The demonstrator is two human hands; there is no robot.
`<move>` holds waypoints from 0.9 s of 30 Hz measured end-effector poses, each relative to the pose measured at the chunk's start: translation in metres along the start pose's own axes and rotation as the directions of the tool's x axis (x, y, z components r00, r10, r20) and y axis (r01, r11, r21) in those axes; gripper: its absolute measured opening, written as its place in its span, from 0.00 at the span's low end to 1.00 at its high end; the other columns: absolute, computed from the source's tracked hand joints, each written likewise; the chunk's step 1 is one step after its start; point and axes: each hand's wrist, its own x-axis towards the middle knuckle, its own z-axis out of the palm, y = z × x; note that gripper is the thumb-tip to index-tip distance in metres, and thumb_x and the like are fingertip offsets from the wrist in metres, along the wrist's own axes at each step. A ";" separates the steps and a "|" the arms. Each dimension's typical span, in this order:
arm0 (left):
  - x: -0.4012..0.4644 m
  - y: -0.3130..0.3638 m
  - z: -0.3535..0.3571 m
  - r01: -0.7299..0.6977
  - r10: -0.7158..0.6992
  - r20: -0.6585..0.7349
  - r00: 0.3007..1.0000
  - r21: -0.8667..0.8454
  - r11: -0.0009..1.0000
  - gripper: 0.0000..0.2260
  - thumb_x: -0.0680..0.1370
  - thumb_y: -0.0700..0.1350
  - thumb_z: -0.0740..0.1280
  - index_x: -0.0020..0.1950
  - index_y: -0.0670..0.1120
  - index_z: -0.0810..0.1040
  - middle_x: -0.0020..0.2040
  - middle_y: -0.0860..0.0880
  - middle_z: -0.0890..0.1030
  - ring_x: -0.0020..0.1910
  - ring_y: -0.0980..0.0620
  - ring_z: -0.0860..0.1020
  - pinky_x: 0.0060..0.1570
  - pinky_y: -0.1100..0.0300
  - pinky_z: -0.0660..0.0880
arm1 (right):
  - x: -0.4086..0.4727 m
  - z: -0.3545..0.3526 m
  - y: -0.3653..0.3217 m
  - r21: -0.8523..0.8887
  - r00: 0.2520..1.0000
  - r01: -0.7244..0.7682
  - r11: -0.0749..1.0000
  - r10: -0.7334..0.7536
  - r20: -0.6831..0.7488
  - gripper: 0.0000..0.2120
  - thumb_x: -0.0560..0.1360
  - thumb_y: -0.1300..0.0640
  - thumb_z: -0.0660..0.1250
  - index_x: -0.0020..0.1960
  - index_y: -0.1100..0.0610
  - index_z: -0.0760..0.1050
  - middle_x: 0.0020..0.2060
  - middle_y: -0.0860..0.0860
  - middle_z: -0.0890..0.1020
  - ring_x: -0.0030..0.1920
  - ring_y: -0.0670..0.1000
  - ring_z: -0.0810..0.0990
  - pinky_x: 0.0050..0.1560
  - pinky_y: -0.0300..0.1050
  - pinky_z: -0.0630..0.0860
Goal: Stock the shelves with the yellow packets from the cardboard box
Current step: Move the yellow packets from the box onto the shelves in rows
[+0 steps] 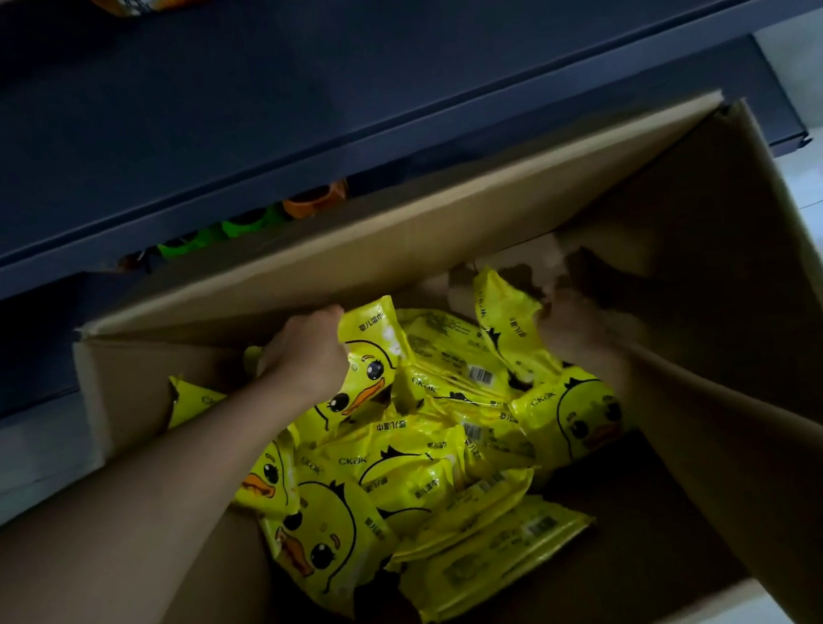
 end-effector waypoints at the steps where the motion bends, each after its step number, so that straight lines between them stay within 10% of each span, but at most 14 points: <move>1: -0.001 -0.001 0.002 0.005 -0.005 0.005 1.000 -0.013 1.000 0.18 0.79 0.45 0.62 0.69 0.49 0.68 0.62 0.42 0.77 0.59 0.39 0.77 0.52 0.51 0.73 | -0.003 0.004 0.000 -0.035 0.992 -0.015 0.999 0.011 -0.122 0.17 0.78 0.63 0.59 0.67 0.65 0.64 0.63 0.62 0.74 0.63 0.61 0.74 0.56 0.47 0.71; 4: -0.005 -0.006 0.006 0.010 -0.010 0.001 1.000 -0.026 1.000 0.16 0.79 0.45 0.63 0.67 0.47 0.70 0.61 0.42 0.78 0.60 0.39 0.76 0.52 0.52 0.72 | -0.012 0.019 0.003 0.056 0.943 0.091 0.994 -0.068 -0.325 0.19 0.77 0.58 0.63 0.64 0.63 0.63 0.62 0.62 0.70 0.62 0.62 0.71 0.58 0.50 0.69; 9: -0.008 -0.008 0.008 0.036 -0.036 -0.004 0.999 -0.068 0.997 0.16 0.79 0.44 0.63 0.68 0.45 0.69 0.64 0.41 0.76 0.64 0.38 0.72 0.56 0.50 0.71 | -0.022 0.037 0.016 -0.152 0.978 0.152 0.977 -0.171 -0.122 0.41 0.67 0.49 0.75 0.71 0.57 0.55 0.66 0.60 0.62 0.66 0.60 0.64 0.62 0.52 0.67; 15: -0.003 -0.007 0.005 0.033 -0.035 -0.012 0.999 -0.105 0.994 0.16 0.79 0.45 0.63 0.66 0.45 0.70 0.64 0.40 0.75 0.64 0.38 0.72 0.57 0.50 0.71 | 0.000 0.014 0.021 0.091 0.980 -0.019 0.996 0.036 -0.194 0.24 0.71 0.58 0.71 0.63 0.65 0.70 0.61 0.60 0.76 0.61 0.60 0.76 0.56 0.48 0.72; 22: -0.008 -0.002 0.003 0.022 -0.023 -0.007 1.000 -0.128 0.991 0.13 0.79 0.46 0.64 0.62 0.46 0.72 0.61 0.41 0.77 0.61 0.38 0.72 0.50 0.53 0.69 | 0.005 0.015 0.041 0.403 0.971 -0.183 0.897 0.229 -0.070 0.25 0.74 0.48 0.68 0.63 0.64 0.73 0.60 0.57 0.77 0.62 0.59 0.75 0.57 0.47 0.70; 27: -0.015 -0.001 -0.008 -0.012 0.008 -0.023 1.000 -0.204 0.979 0.08 0.78 0.45 0.66 0.54 0.43 0.76 0.55 0.42 0.80 0.57 0.39 0.75 0.51 0.52 0.74 | 0.005 0.003 0.023 0.331 0.967 -0.210 0.920 0.245 -0.067 0.21 0.79 0.50 0.61 0.62 0.67 0.72 0.60 0.62 0.76 0.61 0.62 0.74 0.56 0.48 0.71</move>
